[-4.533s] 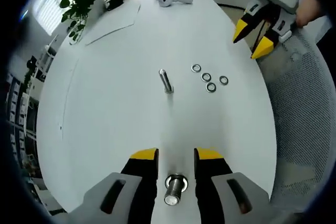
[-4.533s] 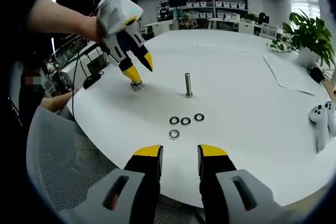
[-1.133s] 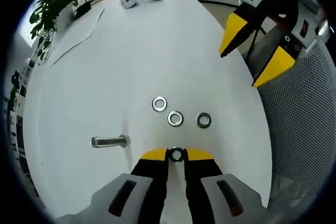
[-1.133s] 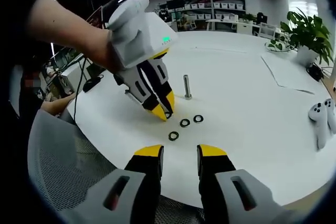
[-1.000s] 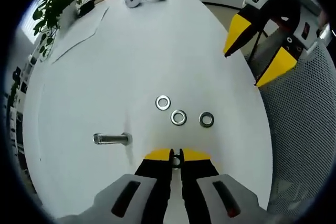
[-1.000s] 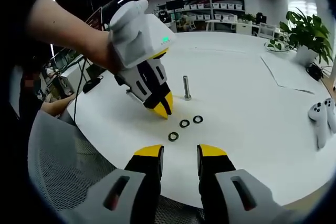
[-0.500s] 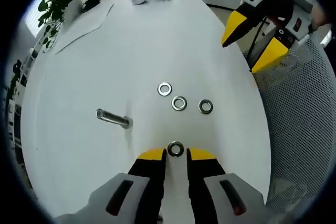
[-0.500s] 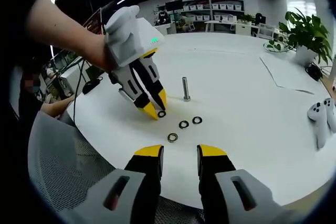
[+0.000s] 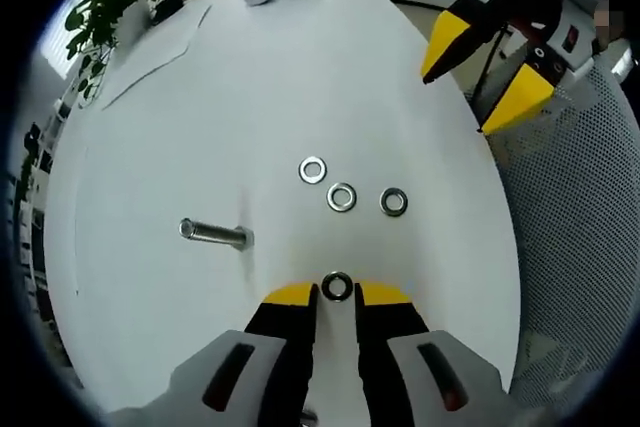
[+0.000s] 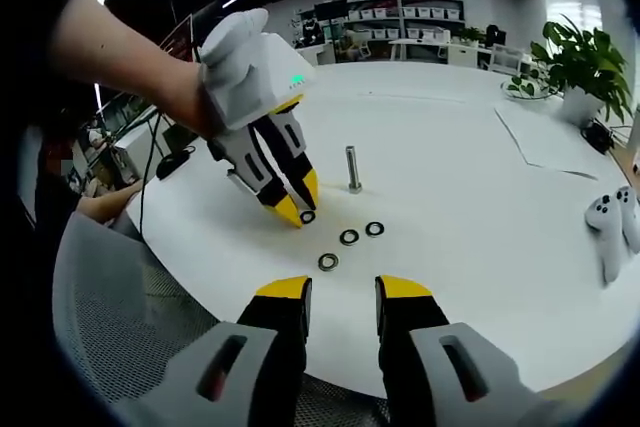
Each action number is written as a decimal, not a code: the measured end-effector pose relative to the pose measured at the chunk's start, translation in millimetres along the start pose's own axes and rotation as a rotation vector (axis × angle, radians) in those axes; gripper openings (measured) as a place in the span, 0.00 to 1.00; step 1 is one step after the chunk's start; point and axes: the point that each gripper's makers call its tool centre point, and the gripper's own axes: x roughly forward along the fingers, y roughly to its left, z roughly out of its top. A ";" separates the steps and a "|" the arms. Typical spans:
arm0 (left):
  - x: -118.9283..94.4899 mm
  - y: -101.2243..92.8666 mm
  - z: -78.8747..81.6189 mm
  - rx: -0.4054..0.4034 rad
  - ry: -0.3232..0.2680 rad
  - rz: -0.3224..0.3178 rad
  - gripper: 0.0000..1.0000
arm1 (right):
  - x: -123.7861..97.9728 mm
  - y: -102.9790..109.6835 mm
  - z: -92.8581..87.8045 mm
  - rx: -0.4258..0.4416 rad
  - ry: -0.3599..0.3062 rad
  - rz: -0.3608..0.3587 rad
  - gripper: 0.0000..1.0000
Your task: Place the washer onto the threaded stud by aligning its center hole with the stud, sliding it down to the base, and recovering from edge contact or off-axis alignment until the washer reaches the visible bottom stop.
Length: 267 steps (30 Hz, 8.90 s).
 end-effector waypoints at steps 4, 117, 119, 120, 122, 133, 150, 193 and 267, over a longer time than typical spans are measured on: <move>-0.1 -0.1 0.1 -0.004 0.008 0.004 0.12 | 0.1 -0.6 -0.3 -0.001 0.000 -0.002 0.29; -44.3 64.3 41.9 0.015 -0.091 0.116 0.08 | 1.0 -0.9 -1.7 -0.004 0.011 -0.002 0.27; -39.1 65.8 40.6 0.020 -0.083 0.114 0.08 | 1.0 -1.0 -1.9 -0.003 0.012 -0.002 0.27; -37.2 65.6 40.3 0.021 -0.080 0.112 0.08 | 0.9 -1.1 -1.8 -0.003 0.011 -0.002 0.27; -33.7 64.4 39.2 0.023 -0.071 0.106 0.08 | 0.9 -1.3 -2.2 0.000 0.013 -0.003 0.27; -12.0 63.1 28.8 0.027 -0.007 0.070 0.08 | 0.9 -2.1 -2.0 0.005 0.011 -0.005 0.27; -5.5 63.0 -0.5 -0.002 0.056 0.050 0.08 | 1.1 -1.3 -1.9 0.006 0.012 -0.001 0.27; -38.5 26.2 -10.7 -0.210 -0.095 0.096 0.21 | 0.5 -3.8 -2.6 0.008 0.013 -0.013 0.27; 1.9 -25.6 8.3 0.099 0.044 -0.029 0.09 | 0.3 -5.4 -2.3 0.011 0.011 -0.022 0.27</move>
